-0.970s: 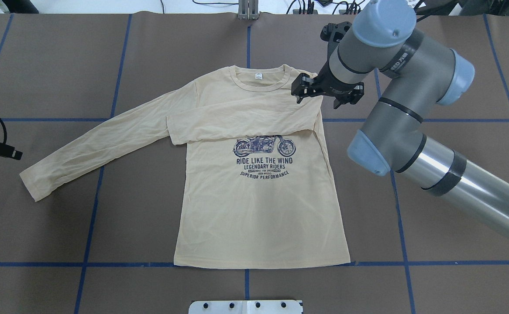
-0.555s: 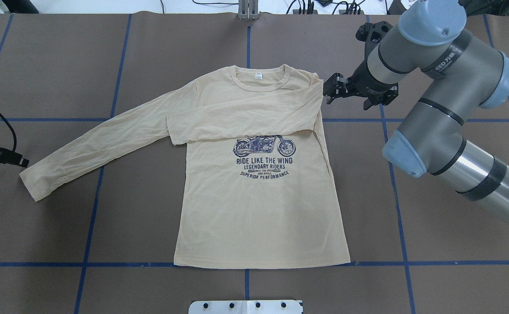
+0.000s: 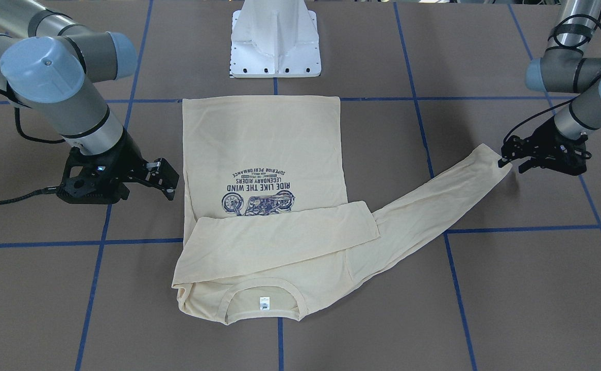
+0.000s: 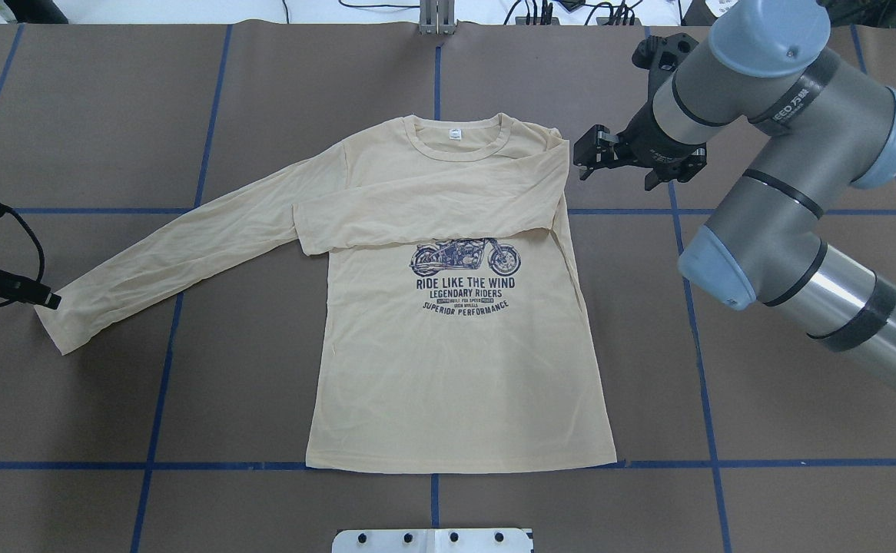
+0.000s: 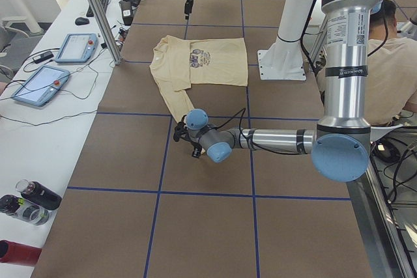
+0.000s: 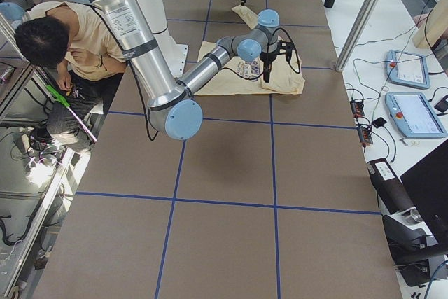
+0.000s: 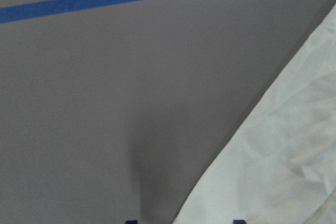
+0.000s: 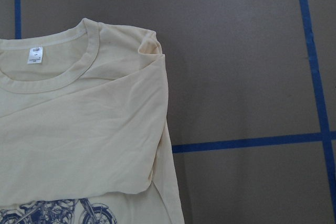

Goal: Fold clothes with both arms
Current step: 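Lift the right gripper away from the shirt toward its side, then grasp the other sleeve cuff with the left gripper, then fold the held sleeve across the shirt body with the left gripper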

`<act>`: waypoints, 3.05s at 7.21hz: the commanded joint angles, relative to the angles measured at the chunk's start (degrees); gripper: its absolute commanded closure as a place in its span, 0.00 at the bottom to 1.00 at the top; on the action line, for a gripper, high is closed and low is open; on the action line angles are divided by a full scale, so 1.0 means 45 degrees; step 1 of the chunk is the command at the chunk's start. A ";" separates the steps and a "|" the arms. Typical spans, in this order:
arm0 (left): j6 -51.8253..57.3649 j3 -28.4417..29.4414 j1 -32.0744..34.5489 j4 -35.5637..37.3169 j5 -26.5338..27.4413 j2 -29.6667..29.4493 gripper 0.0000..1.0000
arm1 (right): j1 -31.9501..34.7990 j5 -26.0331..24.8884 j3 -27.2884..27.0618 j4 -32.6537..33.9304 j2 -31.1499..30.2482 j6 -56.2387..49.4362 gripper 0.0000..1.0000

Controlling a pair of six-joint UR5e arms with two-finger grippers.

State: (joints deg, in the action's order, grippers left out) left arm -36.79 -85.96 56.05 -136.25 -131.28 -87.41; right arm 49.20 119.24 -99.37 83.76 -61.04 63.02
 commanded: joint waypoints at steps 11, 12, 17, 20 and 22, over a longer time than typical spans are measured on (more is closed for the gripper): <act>-0.0026 -0.3214 0.0530 0.2795 -0.0729 -0.0840 1.00 | 0.0432 0.0278 -0.0571 0.0039 -0.0398 -0.0021 0.01; -0.0877 -0.3512 0.0630 0.4730 -0.0535 -0.2570 1.00 | 0.0665 0.0299 -0.0844 0.0039 -0.0749 -0.0117 0.01; -0.7069 -0.3007 -0.1747 0.6860 0.0926 -0.9297 1.00 | 0.0921 0.0183 -0.0925 0.0019 -0.1299 -0.0255 0.01; -0.8481 -0.2034 -0.3621 0.5612 0.3521 -1.1098 1.00 | 0.0941 0.0007 -0.0866 0.0019 -0.1358 -0.0255 0.01; -0.8699 -0.1289 -0.4521 0.5589 0.4811 -1.2155 1.00 | 0.0902 -0.0052 -0.0866 0.0019 -0.1339 -0.0236 0.01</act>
State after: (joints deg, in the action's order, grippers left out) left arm -75.45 -93.22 38.13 -110.82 -113.35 -139.71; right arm 53.39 119.12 -103.28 83.85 -67.11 61.90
